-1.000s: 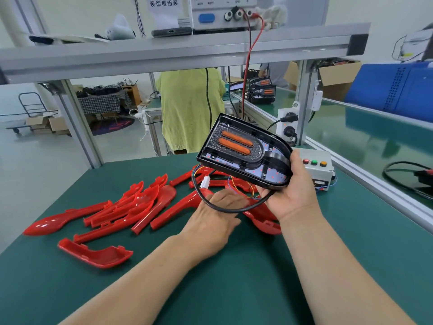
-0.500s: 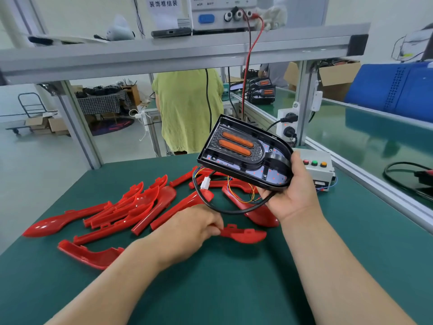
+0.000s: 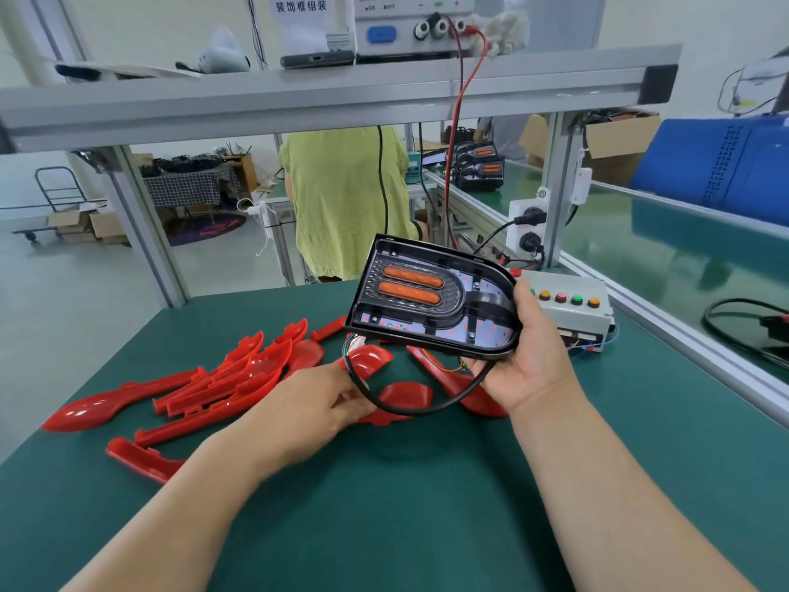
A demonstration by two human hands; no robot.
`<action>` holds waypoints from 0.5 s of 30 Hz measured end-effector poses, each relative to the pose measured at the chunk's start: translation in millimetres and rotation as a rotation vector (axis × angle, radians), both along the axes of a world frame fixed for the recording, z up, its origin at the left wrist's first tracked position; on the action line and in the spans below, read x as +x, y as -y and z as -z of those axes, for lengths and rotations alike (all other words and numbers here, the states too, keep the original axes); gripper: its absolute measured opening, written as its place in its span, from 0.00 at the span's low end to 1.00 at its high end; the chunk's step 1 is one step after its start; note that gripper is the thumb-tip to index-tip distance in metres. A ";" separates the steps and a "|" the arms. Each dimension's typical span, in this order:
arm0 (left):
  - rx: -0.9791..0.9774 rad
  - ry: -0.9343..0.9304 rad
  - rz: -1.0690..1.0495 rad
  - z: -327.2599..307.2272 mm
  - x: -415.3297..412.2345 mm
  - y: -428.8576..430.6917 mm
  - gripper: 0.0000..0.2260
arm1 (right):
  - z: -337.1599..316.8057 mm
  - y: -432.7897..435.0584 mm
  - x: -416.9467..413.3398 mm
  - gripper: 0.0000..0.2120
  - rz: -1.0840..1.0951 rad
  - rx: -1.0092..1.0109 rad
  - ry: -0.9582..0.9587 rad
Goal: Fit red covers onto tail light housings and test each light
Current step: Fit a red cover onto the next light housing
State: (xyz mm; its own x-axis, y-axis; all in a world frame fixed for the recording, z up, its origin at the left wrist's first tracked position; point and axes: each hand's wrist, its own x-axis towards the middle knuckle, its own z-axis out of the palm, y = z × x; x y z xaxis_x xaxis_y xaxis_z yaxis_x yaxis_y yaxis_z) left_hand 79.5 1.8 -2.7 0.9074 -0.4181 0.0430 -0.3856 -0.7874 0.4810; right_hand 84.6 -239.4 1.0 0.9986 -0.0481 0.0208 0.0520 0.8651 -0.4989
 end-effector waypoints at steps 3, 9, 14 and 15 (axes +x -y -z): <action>-0.096 -0.157 0.026 0.9 -3.7 3.4 0.22 | -0.7 0.5 0.1 0.22 0.013 -0.019 -0.009; 0.014 -0.112 0.041 -14.4 -3.2 -4.1 0.10 | -2.0 4.3 -0.2 0.28 -0.033 -0.074 0.007; -0.036 -0.127 -0.076 -45.9 -1.0 -39.8 0.08 | -4.2 1.9 -4.1 0.33 -0.131 -0.180 -0.001; -0.060 -0.105 -0.119 -49.6 -0.3 -47.7 0.08 | -4.0 -0.9 -5.3 0.32 -0.131 -0.198 -0.011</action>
